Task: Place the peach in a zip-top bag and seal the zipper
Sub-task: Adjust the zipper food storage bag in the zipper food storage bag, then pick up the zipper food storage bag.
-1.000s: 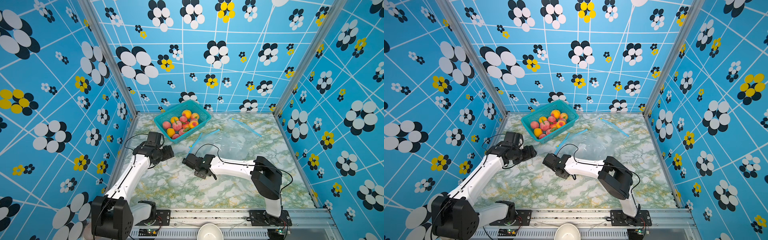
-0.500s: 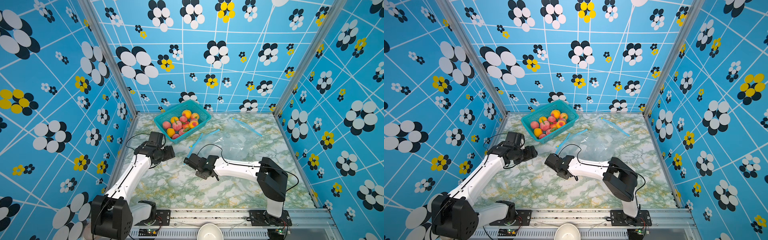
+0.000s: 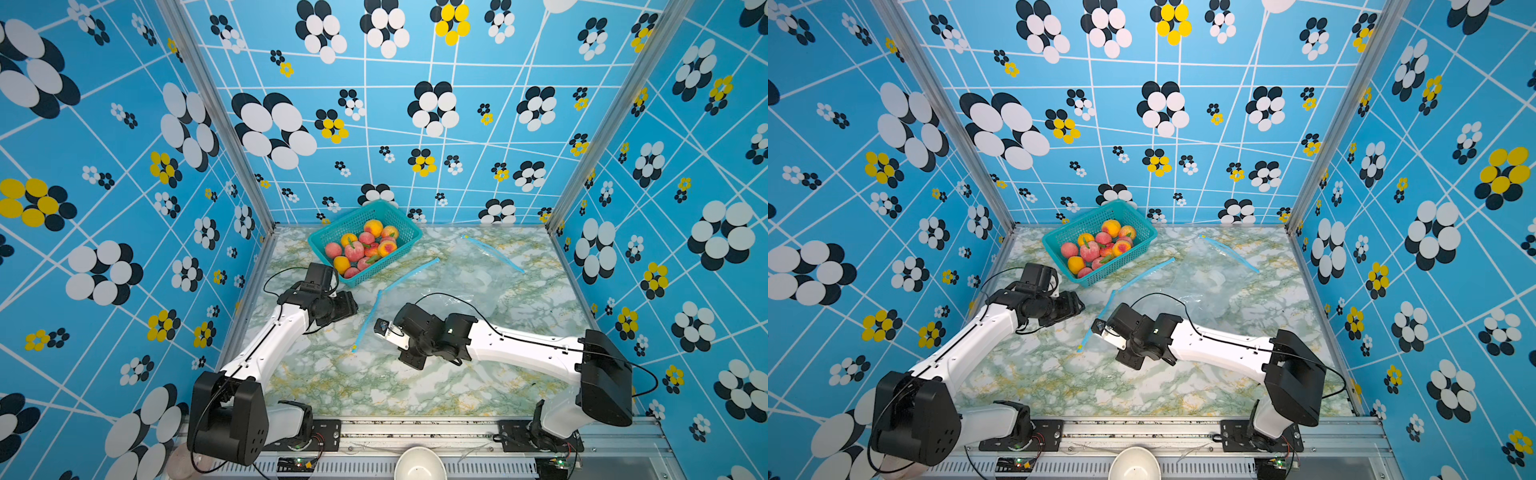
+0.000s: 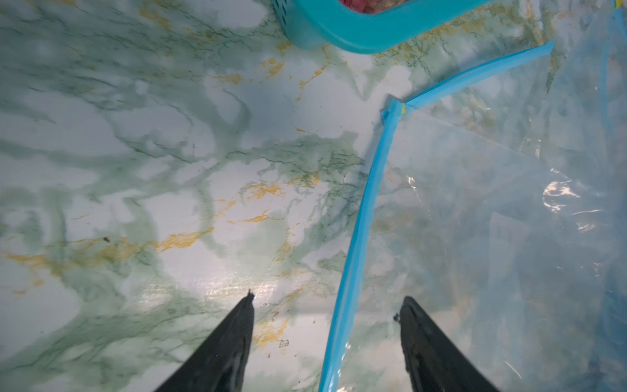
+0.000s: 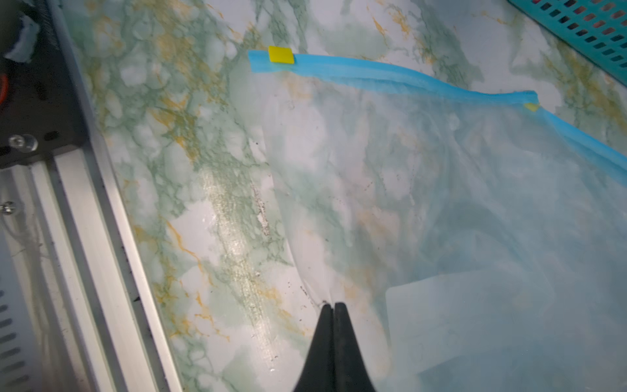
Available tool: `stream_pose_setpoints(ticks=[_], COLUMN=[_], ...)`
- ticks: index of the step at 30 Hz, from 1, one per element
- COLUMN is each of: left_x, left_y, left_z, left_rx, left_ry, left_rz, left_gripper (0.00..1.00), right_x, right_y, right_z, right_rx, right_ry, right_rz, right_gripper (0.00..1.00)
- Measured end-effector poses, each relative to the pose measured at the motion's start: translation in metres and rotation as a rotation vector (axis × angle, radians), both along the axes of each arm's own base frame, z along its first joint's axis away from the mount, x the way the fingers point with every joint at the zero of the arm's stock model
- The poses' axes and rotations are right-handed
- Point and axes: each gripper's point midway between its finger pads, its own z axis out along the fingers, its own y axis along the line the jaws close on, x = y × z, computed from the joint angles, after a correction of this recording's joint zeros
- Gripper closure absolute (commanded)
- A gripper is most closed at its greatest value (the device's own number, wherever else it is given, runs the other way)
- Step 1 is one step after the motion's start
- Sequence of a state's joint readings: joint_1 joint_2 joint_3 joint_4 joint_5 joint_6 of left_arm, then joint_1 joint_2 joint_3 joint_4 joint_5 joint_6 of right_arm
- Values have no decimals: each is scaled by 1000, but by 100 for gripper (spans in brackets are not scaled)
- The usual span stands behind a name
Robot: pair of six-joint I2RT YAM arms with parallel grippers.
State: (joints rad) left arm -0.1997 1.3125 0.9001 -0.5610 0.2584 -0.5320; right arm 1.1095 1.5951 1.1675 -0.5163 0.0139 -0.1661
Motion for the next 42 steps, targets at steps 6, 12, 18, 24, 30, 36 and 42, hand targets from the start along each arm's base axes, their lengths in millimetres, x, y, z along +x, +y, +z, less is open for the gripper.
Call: stream_pose_setpoints(ticks=[6,12,18,24,30,36,42], left_x=[-1,-12,-27,-41,-38,-39,-38], left_y=[-18,-31,-35,-35,-43,-52,-60], left_z=[-28,-51,-68,-81,-82,-86,-81], left_rx=[-93,-125,-145,-170,-226,-282,-338], left_ry=[63,119,160,192,167,164,159], left_rz=[-19,-42,-28,-18,-29,-38,-43], left_gripper=[46,49,54,56,56,55,55], right_x=[-19,-21,-16,3,14,17,41], right_y=[-14,-17,-4,11,14,13,1], right_z=[-30,-36,-9,32,36,33,21], right_rx=[-65,-81,41,226,284,283,284], right_ry=[99,136,124,97,103,116,154], right_rz=[0,-45,-82,-163,-219,-247,-389], right_gripper=[76,60,56,55,55,55,55])
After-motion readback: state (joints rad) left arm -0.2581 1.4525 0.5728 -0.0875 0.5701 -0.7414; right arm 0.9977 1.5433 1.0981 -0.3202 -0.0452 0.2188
